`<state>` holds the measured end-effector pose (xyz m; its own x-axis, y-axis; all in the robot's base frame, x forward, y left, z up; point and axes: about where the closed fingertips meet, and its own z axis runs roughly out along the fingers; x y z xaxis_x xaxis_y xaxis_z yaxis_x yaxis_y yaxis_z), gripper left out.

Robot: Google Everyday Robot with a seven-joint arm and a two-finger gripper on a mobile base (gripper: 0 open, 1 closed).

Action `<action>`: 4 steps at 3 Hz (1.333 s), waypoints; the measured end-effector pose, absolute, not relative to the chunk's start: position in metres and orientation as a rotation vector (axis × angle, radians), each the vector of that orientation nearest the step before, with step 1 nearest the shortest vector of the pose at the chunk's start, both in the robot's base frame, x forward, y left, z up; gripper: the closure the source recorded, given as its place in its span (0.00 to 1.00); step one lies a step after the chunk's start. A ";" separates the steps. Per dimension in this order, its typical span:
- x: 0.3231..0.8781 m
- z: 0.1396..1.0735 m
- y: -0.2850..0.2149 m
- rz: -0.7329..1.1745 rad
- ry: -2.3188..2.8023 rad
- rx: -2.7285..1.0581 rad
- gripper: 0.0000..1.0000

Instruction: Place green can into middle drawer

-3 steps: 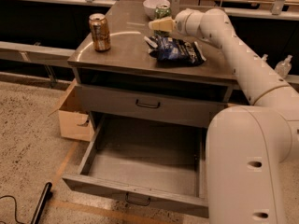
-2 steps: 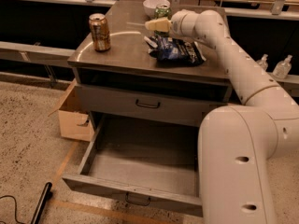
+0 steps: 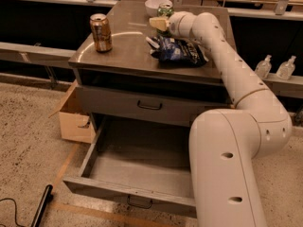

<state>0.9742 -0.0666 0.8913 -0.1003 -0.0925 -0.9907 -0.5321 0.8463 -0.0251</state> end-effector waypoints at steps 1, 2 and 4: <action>0.974 0.893 -0.071 0.395 1.650 -0.504 0.62; 0.958 0.913 -0.098 0.401 1.652 -0.487 0.94; 0.899 0.940 -0.103 0.504 1.626 -0.510 1.00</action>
Offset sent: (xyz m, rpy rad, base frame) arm -0.0329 -0.0577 0.0389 0.0117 0.0068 -0.0194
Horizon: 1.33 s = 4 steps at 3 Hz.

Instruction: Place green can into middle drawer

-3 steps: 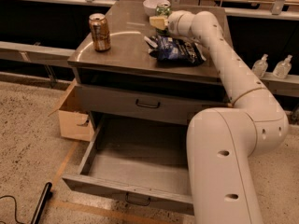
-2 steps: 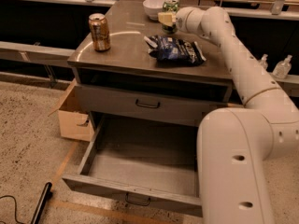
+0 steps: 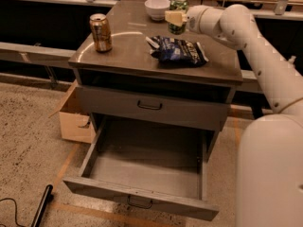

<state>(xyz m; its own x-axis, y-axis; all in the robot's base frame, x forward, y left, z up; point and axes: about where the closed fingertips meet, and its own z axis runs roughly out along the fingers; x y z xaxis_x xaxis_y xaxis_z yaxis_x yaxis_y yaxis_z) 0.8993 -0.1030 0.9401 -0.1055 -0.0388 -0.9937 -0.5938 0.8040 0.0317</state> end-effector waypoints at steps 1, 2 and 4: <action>0.867 0.953 -0.093 0.564 1.598 -0.543 1.00; 0.824 0.965 -0.088 0.609 1.577 -0.583 1.00; 0.812 0.977 -0.083 0.632 1.563 -0.623 1.00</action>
Offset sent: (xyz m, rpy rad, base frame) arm -0.1201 0.0108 0.0403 0.0357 -0.0321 0.1538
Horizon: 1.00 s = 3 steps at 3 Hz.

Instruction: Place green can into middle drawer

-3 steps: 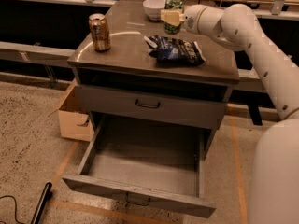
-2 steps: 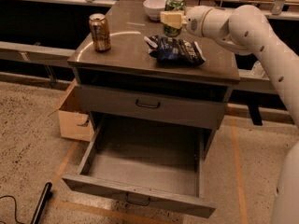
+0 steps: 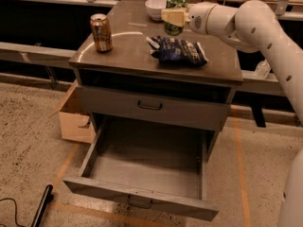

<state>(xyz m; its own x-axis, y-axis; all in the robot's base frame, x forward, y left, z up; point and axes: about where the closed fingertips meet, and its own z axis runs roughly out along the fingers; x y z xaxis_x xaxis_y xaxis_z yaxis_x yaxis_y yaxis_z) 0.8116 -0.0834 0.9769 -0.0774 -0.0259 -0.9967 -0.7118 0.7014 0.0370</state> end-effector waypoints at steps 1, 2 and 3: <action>0.776 0.999 -0.076 0.673 1.548 -0.660 1.00; 0.729 1.001 -0.059 0.733 1.569 -0.684 1.00; 0.685 0.990 -0.041 0.799 1.592 -0.700 1.00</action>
Offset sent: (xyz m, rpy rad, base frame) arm -0.1443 0.0414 0.0159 0.0193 0.1049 0.1552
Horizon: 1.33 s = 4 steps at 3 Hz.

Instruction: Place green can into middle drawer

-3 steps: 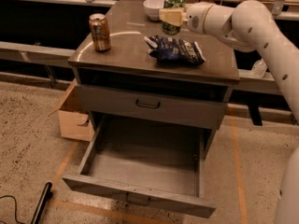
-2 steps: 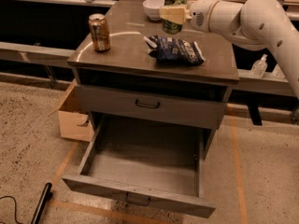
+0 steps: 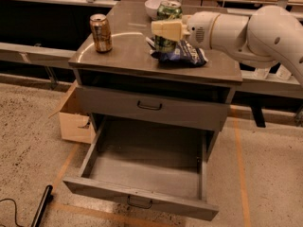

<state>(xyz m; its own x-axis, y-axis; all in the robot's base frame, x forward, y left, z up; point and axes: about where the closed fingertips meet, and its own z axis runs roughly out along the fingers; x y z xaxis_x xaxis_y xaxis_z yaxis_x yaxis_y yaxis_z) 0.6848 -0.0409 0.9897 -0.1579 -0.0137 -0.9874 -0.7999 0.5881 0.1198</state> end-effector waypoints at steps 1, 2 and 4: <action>0.638 0.982 -0.023 0.871 1.581 -0.726 1.00; 0.617 0.976 -0.015 0.895 1.562 -0.729 1.00; 0.588 0.920 0.003 0.843 1.536 -0.759 1.00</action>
Offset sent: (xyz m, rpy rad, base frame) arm -0.0930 0.0286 -0.0212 0.0694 0.0081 0.0890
